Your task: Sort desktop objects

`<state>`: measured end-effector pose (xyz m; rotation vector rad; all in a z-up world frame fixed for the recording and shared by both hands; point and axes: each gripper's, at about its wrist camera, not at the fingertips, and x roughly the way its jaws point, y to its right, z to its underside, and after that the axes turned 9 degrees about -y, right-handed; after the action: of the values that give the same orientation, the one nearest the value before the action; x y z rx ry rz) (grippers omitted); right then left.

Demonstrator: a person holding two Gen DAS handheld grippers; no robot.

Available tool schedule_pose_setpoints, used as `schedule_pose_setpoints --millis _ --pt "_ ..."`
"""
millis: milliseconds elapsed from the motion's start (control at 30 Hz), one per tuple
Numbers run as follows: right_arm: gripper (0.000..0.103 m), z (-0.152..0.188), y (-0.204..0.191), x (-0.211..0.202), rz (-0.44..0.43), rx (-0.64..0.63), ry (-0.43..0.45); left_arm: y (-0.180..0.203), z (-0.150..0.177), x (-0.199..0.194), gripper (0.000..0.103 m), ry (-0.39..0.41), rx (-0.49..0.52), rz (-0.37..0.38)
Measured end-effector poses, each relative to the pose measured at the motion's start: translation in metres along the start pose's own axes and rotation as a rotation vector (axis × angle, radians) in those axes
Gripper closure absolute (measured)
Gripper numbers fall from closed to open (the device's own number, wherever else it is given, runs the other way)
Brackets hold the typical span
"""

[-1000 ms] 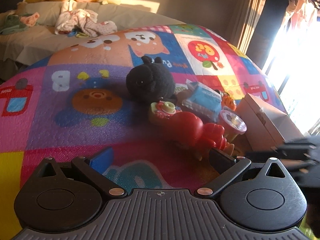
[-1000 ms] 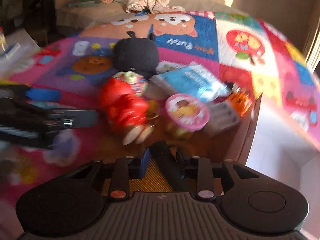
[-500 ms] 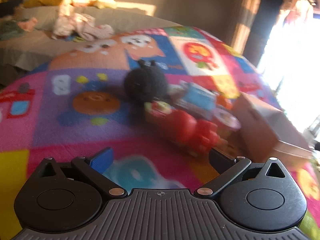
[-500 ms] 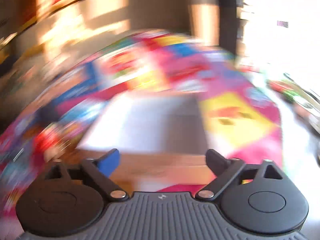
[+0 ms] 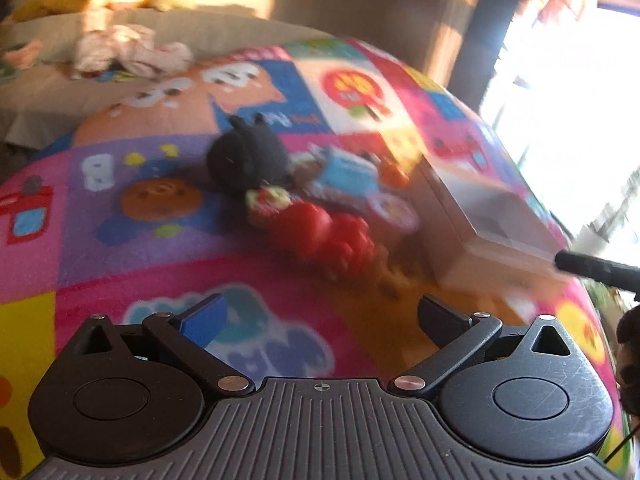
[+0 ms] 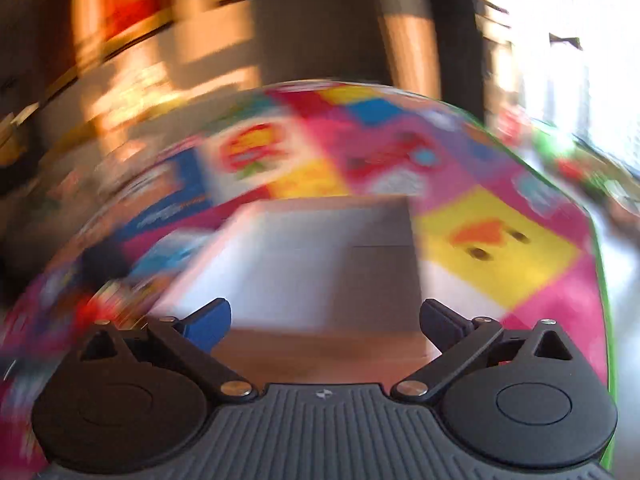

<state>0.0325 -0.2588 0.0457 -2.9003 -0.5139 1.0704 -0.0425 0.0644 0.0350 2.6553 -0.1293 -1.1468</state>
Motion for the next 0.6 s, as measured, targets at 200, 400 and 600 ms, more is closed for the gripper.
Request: schedule_pose_setpoints --millis 200,400,600 --pt "0.002 0.047 -0.063 -0.010 -0.211 -0.337 -0.236 0.021 0.017 -0.002 0.000 -0.123 0.232 0.114" --pt "0.001 0.057 -0.080 0.001 -0.211 -0.442 -0.271 0.026 0.020 -0.002 0.000 -0.132 0.245 0.143" --pt "0.001 0.048 -0.069 0.006 -0.112 -0.364 -0.235 0.038 0.028 0.001 0.000 -0.194 0.315 0.211"
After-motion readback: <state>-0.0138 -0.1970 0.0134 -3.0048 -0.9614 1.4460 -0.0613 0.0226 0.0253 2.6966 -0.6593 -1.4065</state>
